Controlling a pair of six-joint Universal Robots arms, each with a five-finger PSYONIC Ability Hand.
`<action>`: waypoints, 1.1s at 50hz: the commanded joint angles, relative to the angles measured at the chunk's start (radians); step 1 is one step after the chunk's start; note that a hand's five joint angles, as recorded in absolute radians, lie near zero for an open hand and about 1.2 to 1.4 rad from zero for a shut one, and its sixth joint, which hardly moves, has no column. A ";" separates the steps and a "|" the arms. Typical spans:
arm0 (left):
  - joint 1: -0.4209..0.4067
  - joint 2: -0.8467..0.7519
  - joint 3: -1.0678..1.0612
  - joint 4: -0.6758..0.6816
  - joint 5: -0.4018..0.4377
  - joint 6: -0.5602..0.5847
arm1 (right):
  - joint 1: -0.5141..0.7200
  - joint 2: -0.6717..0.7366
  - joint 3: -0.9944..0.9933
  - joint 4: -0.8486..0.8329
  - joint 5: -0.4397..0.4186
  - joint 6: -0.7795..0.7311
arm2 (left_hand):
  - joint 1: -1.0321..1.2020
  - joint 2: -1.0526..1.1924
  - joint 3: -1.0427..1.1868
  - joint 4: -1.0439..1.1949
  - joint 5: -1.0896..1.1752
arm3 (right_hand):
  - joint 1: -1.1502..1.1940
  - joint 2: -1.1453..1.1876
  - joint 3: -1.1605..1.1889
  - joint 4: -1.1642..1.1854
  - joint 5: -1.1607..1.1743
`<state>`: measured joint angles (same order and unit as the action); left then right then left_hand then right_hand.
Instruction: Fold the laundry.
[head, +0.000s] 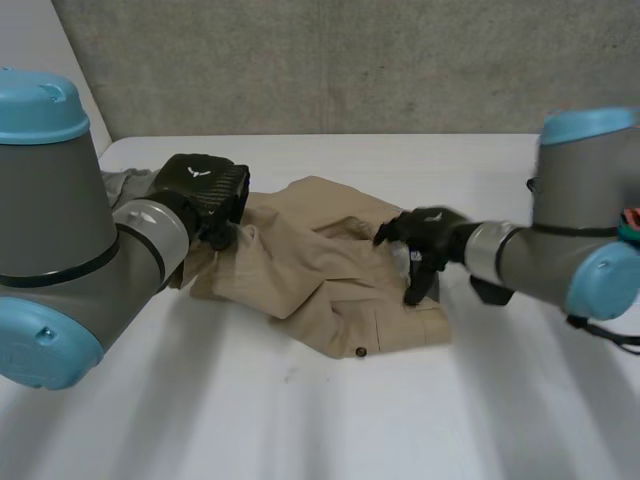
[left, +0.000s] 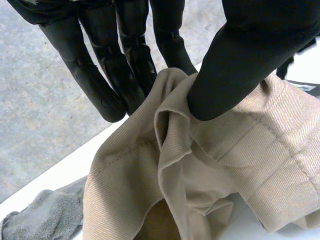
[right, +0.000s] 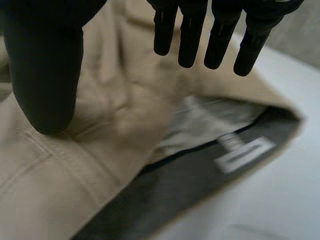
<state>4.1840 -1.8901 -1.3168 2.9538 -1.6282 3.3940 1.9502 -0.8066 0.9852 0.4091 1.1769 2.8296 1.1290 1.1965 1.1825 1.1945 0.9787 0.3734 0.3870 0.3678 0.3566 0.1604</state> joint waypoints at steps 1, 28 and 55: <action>0.010 0.012 -0.007 0.004 -0.001 -0.004 | 0.061 0.087 -0.010 -0.010 0.044 0.013 | 0.267 0.200 0.214 0.202 0.243 | -0.008 -0.022 -0.002 0.009 0.030; 0.179 -0.158 0.590 0.551 0.189 -0.036 | 0.015 -0.195 -0.073 -0.874 0.244 0.057 | 0.267 0.200 0.214 0.202 0.243 | 1.023 1.009 1.028 1.040 1.061; 0.177 -0.014 0.102 0.556 0.206 0.085 | 0.067 0.017 0.004 -0.280 0.145 0.498 | 0.267 0.200 0.214 0.202 0.243 | -0.155 -0.168 -0.149 -0.138 -0.116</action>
<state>4.3855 -1.9429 -1.2408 3.5625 -1.4225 3.4805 1.9958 -0.8302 1.0171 0.1289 1.3446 3.1117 1.1373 1.1991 1.1889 1.1990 0.9782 0.2651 0.2637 0.2536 0.2598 0.0594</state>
